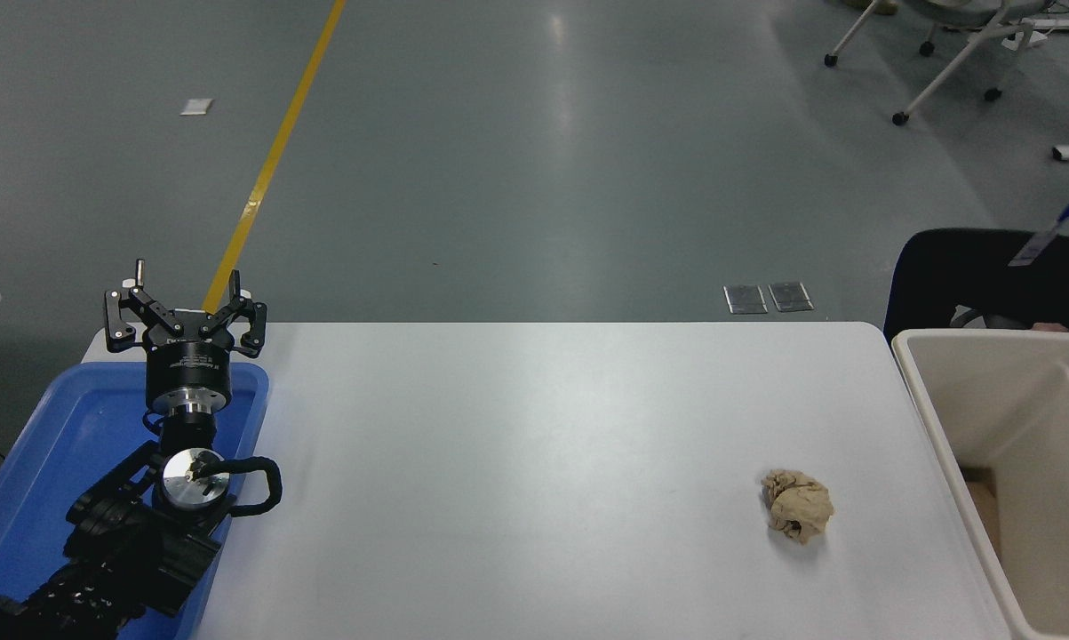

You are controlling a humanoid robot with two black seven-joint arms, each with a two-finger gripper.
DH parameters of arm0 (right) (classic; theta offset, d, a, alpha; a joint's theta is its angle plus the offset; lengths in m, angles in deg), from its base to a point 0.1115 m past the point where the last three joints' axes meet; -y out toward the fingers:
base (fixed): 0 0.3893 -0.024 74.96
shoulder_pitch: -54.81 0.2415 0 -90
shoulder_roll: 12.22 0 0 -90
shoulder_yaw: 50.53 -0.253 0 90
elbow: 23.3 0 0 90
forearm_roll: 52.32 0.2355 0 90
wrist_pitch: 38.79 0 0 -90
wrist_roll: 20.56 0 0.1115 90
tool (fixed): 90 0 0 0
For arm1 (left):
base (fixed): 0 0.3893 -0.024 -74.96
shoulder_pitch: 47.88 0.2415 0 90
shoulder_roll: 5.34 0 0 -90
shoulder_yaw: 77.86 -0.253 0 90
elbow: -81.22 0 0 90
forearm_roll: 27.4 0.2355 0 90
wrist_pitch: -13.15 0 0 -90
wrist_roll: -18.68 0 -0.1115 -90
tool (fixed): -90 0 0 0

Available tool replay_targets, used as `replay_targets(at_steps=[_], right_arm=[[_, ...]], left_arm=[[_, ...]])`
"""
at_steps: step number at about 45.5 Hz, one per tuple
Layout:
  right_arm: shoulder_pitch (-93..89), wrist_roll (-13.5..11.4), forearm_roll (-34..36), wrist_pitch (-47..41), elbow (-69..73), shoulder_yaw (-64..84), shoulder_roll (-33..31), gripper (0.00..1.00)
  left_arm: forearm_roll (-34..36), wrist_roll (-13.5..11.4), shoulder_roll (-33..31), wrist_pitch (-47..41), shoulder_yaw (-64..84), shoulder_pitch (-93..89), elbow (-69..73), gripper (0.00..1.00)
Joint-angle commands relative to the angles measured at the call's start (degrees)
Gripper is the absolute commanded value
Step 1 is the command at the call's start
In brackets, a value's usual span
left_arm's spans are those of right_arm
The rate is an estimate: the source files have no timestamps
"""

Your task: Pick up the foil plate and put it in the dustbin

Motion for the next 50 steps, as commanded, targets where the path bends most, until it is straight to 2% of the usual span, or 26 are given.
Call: replay_targets(at_steps=[1, 5, 10, 17, 20, 25, 34, 40, 50], right_arm=[[23.50, 0.03, -7.65, -2.04, 11.99, 7.98, -3.25, 1.00], [37.04, -0.24, -11.35, -5.19, 23.86, 11.68, -5.45, 1.00], [53.57, -0.32, -14.69, -13.10, 36.96, 15.55, -4.93, 1.00], [66.24, -0.24, -14.70, -24.61, 46.38, 16.17, 1.13, 1.00], [70.20, -0.24, -14.43, -33.04, 49.54, 15.47, 4.64, 1.00], [73.19, -0.15, -14.34, -42.12, 55.16, 11.96, 6.76, 1.00], [73.55, -0.41, -14.34, -42.12, 68.00, 5.10, 7.90, 1.00], [73.46, -0.41, -13.03, -42.12, 69.15, 5.27, 10.19, 1.00], [74.25, -0.41, -12.59, -42.12, 70.12, 5.10, 6.15, 1.00]], left_arm=[[0.00, 0.09, 0.00, 0.00, 0.00, 0.00, 0.00, 0.99], [0.09, 0.09, 0.00, 0.00, 0.00, 0.00, 0.00, 0.99], [0.09, 0.09, 0.00, 0.00, 0.00, 0.00, 0.00, 0.99], [0.09, 0.09, 0.00, 0.00, 0.00, 0.00, 0.00, 0.99], [0.09, 0.09, 0.00, 0.00, 0.00, 0.00, 0.00, 0.99], [0.09, 0.09, 0.00, 0.00, 0.00, 0.00, 0.00, 0.99], [0.09, 0.09, 0.00, 0.00, 0.00, 0.00, 0.00, 0.99], [0.00, 0.00, 0.00, 0.00, 0.00, 0.00, 0.00, 0.99], [0.00, 0.00, 0.00, 0.00, 0.00, 0.00, 0.00, 0.99]])
